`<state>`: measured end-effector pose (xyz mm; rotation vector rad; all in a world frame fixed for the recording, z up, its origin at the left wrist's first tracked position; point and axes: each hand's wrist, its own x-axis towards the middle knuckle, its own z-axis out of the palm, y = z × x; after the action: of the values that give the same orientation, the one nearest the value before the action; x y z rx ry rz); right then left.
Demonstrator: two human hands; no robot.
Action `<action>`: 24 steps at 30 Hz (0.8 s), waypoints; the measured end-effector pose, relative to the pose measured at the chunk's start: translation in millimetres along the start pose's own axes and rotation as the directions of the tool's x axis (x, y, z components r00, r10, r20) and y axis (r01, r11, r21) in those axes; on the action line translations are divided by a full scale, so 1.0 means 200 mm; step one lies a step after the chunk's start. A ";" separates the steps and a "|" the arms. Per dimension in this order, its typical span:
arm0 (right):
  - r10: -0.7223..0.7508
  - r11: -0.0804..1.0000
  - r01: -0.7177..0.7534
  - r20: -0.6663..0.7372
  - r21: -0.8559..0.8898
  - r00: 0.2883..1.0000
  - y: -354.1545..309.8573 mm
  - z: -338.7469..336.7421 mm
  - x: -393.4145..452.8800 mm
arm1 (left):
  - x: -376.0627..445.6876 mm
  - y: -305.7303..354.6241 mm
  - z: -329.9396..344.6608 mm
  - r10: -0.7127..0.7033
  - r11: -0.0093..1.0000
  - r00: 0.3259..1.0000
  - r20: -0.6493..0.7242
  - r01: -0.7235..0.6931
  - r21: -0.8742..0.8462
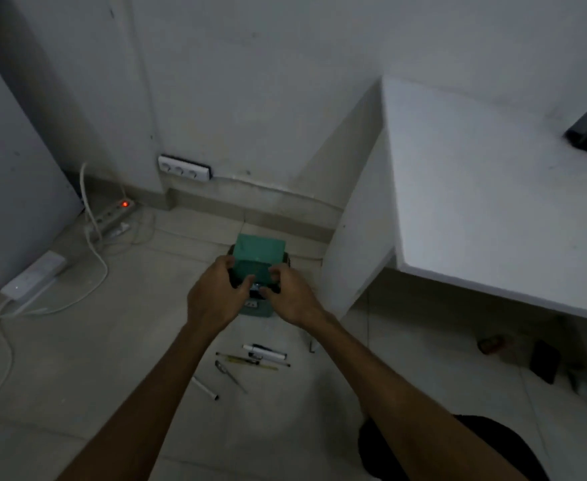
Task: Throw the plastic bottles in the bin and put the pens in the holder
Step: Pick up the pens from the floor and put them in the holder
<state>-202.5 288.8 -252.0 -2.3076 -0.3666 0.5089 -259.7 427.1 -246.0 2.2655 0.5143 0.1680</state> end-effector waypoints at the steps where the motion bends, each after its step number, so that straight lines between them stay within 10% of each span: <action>1: 0.022 1.000 -0.022 0.022 -0.003 1.000 0.05 0.05 0.04 | 0.02 -0.07 0.05 -0.017 1.000 1.000 0.021 0.017 -0.006; 16: 0.278 0.960 -0.269 0.154 -0.076 0.948 1.05 0.79 0.44 | 0.17 -1.11 0.96 -0.257 0.966 0.926 0.277 0.246 0.074; 24: 0.266 0.956 -0.241 0.151 -0.166 0.952 1.48 1.06 0.52 | 0.14 -1.40 1.34 -0.191 0.970 0.920 0.342 0.124 0.207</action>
<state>-174.4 253.3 -627.9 -2.4753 -0.1929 0.8387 -247.4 426.2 -634.8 2.3440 0.5292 -0.3872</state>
